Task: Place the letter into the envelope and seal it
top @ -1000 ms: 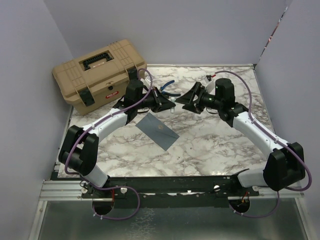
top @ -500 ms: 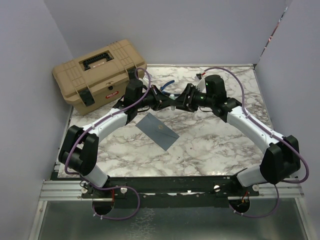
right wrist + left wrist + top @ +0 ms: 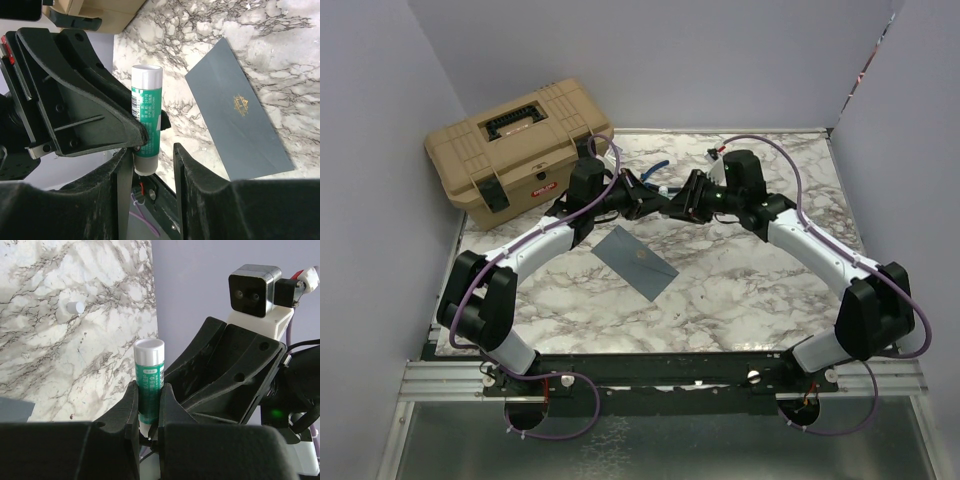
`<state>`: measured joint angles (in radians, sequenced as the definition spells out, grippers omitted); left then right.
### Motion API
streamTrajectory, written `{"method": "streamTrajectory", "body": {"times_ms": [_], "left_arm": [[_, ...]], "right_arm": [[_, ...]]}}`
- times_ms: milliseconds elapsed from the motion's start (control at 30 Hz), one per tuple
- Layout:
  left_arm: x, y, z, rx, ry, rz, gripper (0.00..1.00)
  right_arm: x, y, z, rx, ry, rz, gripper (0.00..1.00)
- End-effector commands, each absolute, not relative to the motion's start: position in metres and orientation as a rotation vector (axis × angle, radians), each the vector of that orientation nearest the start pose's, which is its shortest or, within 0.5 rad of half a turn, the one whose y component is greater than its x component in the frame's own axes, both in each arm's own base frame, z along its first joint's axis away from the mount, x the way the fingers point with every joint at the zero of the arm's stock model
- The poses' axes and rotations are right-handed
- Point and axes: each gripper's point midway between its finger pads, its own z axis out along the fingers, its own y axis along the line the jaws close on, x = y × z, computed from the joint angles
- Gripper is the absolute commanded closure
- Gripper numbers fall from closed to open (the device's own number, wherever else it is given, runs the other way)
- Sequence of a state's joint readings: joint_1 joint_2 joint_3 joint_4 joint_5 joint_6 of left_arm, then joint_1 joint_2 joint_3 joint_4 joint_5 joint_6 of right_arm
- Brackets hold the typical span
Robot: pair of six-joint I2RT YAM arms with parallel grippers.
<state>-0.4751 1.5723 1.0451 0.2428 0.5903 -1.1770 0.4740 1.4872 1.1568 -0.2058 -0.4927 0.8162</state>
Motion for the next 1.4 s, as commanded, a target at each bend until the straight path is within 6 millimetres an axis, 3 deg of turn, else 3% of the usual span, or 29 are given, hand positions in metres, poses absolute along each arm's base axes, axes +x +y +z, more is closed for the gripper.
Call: {"method": "streamTrajectory", "body": {"times_ms": [0,133,300,433,667,733,833,900,967,1100,1367], "left_arm": [[0.336,-0.323,0.268,-0.219,2.076,-1.666,1.0],[0.337,-0.325,0.273,-0.206,2.07,-1.679,1.0],[0.336,-0.325,0.272,-0.204,2.074,-1.683,1.0],[0.335,-0.324,0.271,-0.188,2.077,-1.673,0.99],[0.334,-0.321,0.273,-0.121,2.081,-1.647,0.64],[0.333,-0.321,0.274,-0.086,2.08,-1.636,0.5],[0.332,-0.318,0.272,-0.042,2.09,-1.602,0.19],[0.33,-0.316,0.272,-0.007,2.088,-1.584,0.07],[0.329,-0.313,0.27,0.02,2.094,-1.567,0.01],[0.328,-0.306,0.26,0.026,2.122,-1.541,0.01],[0.316,-0.304,0.248,0.092,2.175,-1.573,0.02]], "right_arm": [[0.33,0.301,0.23,0.04,2.266,1.284,0.62],[0.33,0.303,0.23,0.025,2.263,1.3,0.72],[0.33,0.308,0.237,-0.002,2.24,1.337,0.91],[0.329,0.308,0.241,-0.058,2.227,1.329,1.0],[0.318,0.308,0.24,-0.197,2.204,1.326,1.0],[0.314,0.307,0.238,-0.249,2.204,1.324,1.0],[0.307,0.306,0.233,-0.355,2.201,1.315,1.0],[0.299,0.306,0.229,-0.437,2.212,1.325,1.0],[0.288,0.307,0.227,-0.542,2.211,1.36,1.0],[0.271,0.307,0.229,-0.701,2.196,1.413,1.0],[0.26,0.303,0.23,-0.866,2.201,1.42,1.0]]}}
